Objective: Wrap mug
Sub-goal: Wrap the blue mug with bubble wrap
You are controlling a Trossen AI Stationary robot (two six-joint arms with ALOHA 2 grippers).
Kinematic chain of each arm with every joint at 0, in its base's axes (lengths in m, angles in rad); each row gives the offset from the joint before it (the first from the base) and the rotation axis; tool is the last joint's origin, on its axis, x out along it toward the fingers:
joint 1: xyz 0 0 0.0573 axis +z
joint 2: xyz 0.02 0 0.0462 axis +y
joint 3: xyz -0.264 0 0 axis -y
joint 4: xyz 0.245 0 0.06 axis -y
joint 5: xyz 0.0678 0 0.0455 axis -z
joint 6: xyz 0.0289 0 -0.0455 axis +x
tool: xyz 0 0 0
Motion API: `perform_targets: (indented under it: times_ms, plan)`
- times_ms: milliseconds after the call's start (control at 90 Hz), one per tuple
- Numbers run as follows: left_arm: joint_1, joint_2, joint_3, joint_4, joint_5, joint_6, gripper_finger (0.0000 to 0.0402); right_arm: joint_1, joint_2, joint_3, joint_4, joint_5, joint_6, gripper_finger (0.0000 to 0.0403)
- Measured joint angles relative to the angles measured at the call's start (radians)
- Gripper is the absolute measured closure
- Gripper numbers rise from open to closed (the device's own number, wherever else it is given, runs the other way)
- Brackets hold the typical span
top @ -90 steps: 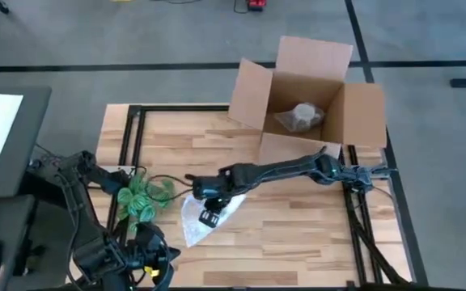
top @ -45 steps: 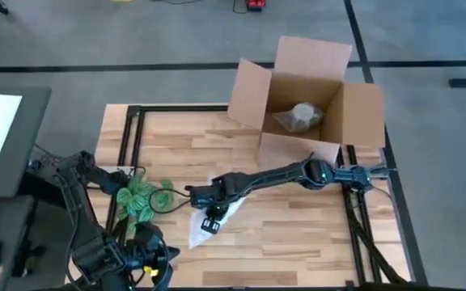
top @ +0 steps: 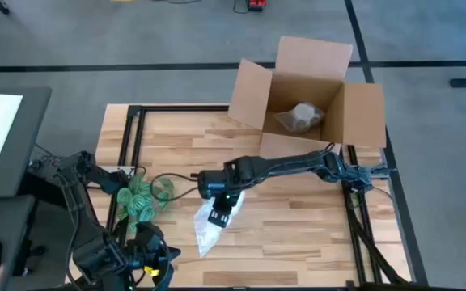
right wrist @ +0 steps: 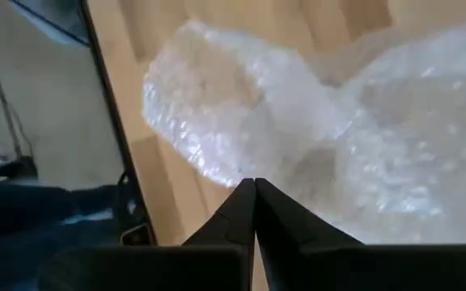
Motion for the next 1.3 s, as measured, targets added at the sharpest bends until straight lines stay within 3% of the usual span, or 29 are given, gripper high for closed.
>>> perform_targets:
  times_ms: [244,567,800,1189,1300]
  plan:
    - [0.0,0.0,0.0,0.0,0.0,0.004,0.0402,-0.002,0.017,0.001,0.239,0.084,0.029,0.0403]
    - [0.0,0.0,0.0,-0.001,-0.001,0.004,0.0402,0.032,0.15,0.0,0.052,0.091,0.01,0.0403]
    - [0.0,0.0,0.0,-0.001,-0.004,0.004,0.0402,0.06,0.203,0.001,0.053,0.091,-0.008,0.0403]
    - [0.0,0.0,0.0,0.0,-0.005,0.005,0.0402,0.061,0.014,-0.004,0.032,0.086,-0.003,0.0403]
    - [0.0,0.0,0.0,0.0,-0.005,0.005,0.0402,0.062,-0.023,-0.004,0.061,0.192,-0.012,0.0403]
